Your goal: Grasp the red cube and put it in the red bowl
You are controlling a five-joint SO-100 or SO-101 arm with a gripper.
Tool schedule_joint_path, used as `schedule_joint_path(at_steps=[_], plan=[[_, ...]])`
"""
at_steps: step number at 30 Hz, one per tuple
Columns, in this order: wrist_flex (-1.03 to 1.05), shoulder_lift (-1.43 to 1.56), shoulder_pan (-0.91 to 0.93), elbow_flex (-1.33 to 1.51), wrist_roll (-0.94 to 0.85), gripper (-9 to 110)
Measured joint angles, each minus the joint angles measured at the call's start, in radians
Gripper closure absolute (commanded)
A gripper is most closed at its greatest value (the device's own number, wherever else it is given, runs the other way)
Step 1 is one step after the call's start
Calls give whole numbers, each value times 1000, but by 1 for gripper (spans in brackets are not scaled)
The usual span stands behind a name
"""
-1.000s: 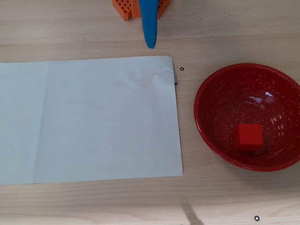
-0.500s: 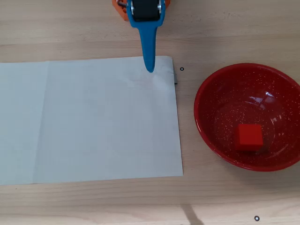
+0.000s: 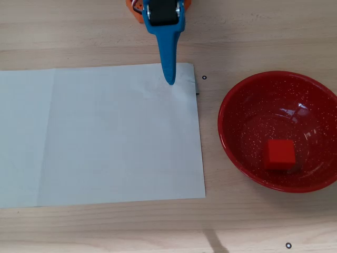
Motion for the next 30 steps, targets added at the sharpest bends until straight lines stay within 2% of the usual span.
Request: schedule_joint_path(at_steps=[10, 30], plan=[[313, 86, 0, 3, -21, 101], [321, 94, -29, 6, -54, 101]])
